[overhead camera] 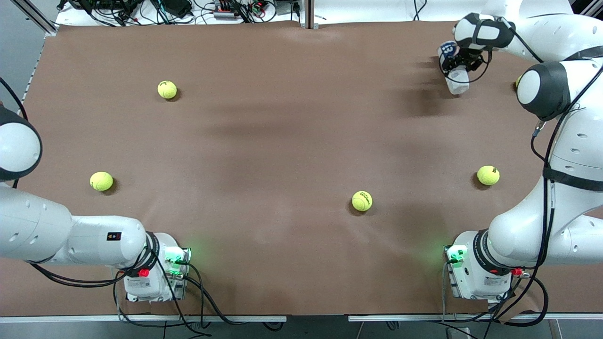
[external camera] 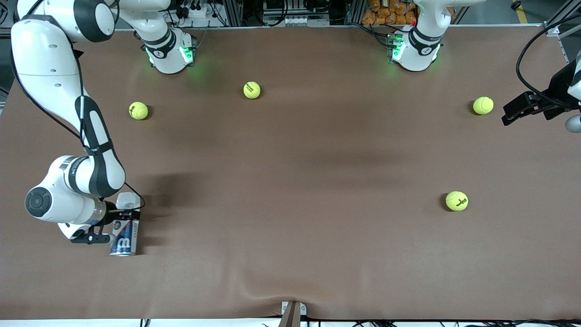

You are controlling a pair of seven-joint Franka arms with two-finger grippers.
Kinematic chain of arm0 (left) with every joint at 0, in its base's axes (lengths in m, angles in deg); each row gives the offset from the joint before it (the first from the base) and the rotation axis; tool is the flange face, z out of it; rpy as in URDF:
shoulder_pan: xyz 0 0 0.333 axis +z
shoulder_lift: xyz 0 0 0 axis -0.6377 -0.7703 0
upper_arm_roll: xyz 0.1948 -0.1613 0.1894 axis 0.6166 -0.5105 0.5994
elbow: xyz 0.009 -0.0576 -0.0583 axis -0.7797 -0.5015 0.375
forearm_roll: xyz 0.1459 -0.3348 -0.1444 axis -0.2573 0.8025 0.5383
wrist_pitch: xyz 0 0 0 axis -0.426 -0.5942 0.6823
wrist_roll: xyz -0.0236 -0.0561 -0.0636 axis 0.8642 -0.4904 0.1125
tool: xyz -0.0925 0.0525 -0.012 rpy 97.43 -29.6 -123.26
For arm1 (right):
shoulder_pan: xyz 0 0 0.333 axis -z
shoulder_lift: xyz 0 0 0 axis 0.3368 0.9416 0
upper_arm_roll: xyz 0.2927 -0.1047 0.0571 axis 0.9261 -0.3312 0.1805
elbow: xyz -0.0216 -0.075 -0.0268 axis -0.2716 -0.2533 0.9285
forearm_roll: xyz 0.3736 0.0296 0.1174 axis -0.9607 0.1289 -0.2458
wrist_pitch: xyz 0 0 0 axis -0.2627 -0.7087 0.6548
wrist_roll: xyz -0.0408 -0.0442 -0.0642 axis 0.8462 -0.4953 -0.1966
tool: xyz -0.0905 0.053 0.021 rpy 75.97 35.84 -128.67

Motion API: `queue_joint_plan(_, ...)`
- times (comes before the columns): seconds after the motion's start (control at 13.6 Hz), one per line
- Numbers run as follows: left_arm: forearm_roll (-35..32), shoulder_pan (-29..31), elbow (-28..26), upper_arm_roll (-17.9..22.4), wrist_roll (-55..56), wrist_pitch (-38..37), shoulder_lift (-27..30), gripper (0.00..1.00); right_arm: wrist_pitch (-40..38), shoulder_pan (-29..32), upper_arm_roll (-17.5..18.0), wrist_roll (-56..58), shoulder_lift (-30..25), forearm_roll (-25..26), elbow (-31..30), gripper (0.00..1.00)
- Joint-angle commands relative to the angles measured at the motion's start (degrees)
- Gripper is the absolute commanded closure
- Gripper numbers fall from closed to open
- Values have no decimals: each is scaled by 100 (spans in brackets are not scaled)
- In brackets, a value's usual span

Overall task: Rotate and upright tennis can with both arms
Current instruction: 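Lift the can with the right gripper and carry it to mid-table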

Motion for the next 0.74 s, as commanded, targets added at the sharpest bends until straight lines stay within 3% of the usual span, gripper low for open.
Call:
queue_joint_plan(0.0,88,30,23,2,-18,-93,52,0,-360,-204,257,413,-530,-77,94,44)
queue_joint_plan(0.29,88,12,23,-7,-9,-93,52,0,-360,-826,504,1537,-927,-24,190,43)
queue_joint_plan(0.66,88,47,23,2,-9,-93,52,0,-28,-2153,495,3172,-778,63,419,44)
